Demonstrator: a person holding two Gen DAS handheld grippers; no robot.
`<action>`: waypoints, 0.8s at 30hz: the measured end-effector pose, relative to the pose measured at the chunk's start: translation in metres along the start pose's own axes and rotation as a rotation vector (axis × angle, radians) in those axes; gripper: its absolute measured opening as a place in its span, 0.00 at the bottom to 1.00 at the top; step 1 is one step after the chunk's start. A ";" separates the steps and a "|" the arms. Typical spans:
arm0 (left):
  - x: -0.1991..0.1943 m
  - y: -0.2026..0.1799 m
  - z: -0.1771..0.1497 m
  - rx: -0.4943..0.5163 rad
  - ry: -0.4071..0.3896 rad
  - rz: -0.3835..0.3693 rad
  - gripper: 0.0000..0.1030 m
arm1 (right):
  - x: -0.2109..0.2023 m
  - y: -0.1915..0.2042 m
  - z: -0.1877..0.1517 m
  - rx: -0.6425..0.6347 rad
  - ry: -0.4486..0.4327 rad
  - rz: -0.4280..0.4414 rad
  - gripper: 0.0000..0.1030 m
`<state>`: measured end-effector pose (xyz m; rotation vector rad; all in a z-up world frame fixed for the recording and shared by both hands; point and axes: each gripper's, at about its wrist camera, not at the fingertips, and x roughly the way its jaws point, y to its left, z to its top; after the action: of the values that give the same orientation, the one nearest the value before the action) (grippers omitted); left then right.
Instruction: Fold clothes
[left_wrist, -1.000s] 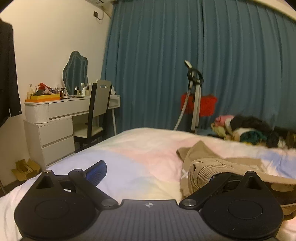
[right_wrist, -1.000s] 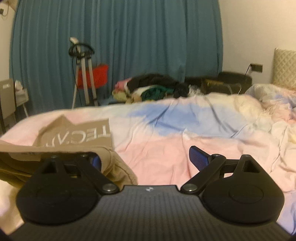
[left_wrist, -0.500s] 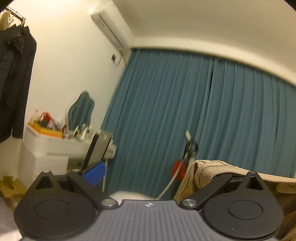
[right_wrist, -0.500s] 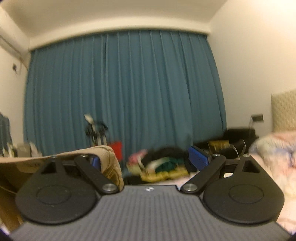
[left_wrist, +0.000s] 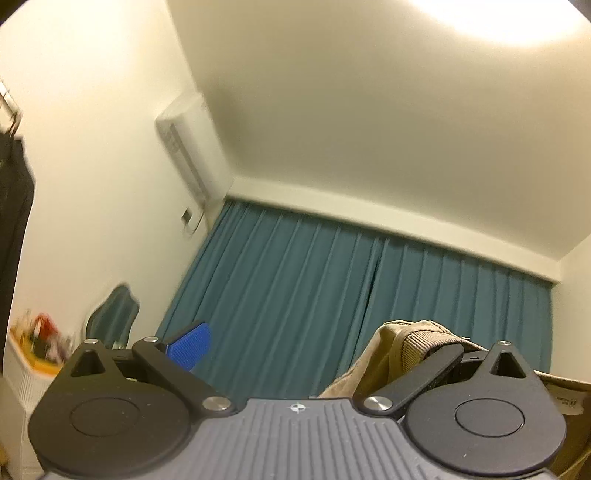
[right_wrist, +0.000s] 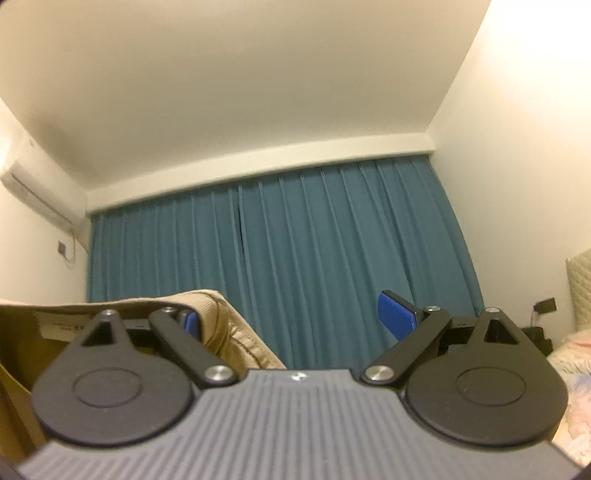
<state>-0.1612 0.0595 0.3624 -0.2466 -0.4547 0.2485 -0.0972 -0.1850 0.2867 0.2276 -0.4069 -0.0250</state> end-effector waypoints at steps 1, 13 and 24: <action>-0.001 -0.005 0.010 0.002 -0.004 -0.010 1.00 | -0.001 -0.002 0.010 0.010 -0.004 0.009 0.91; 0.093 -0.052 -0.028 0.095 0.184 -0.058 1.00 | 0.084 -0.016 -0.002 -0.093 0.128 -0.015 0.91; 0.312 -0.046 -0.328 0.139 0.521 -0.026 1.00 | 0.300 -0.053 -0.225 -0.184 0.453 -0.133 0.90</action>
<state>0.2692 0.0476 0.2151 -0.1603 0.0756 0.1805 0.2685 -0.2094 0.1909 0.0733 0.0626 -0.1385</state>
